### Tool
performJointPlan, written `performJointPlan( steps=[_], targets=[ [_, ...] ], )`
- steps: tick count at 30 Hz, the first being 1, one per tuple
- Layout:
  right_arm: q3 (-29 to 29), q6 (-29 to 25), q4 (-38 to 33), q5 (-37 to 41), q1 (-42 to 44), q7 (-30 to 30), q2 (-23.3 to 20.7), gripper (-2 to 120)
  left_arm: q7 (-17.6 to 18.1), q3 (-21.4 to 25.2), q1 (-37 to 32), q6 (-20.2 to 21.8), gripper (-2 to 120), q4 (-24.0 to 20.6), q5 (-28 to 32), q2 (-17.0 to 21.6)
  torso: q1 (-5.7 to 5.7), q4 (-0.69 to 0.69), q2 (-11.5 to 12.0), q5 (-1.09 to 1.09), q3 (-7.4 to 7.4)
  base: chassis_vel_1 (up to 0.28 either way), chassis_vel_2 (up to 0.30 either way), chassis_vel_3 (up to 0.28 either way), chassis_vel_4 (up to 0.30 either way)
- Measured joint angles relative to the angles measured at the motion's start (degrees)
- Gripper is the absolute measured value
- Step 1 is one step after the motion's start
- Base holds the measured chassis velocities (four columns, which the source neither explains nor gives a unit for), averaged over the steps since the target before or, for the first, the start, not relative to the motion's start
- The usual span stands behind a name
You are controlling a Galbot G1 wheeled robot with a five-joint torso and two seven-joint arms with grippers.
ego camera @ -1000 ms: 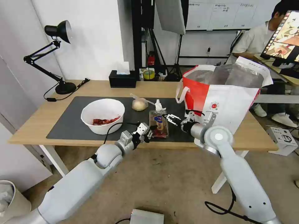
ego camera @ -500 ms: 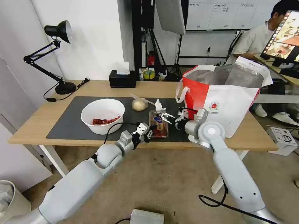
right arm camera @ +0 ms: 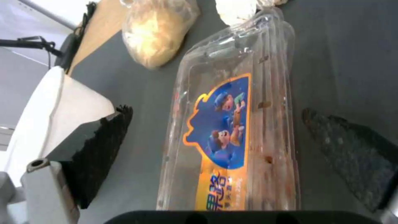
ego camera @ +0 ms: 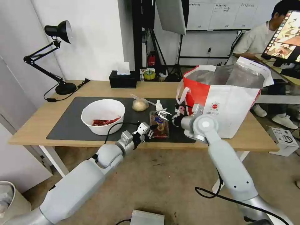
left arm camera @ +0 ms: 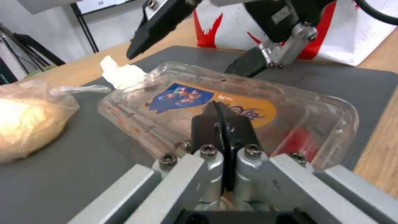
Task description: Pick up the trash from the table and place it into the takeout bag.
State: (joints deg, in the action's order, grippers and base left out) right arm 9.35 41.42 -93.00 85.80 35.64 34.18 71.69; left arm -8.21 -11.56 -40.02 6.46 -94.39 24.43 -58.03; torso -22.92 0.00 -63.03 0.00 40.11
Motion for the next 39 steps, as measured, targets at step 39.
performJointPlan(
  steps=[39],
  targets=[
    [-2.97,-0.08,3.00,0.69,-1.65,4.58,3.82,100,0.13,1.19,-1.78,-0.39,0,-1.39,-0.12,0.44,0.01,-0.01,0.00,0.00,-0.01,0.000,0.000,0.000,0.000]
  ],
)
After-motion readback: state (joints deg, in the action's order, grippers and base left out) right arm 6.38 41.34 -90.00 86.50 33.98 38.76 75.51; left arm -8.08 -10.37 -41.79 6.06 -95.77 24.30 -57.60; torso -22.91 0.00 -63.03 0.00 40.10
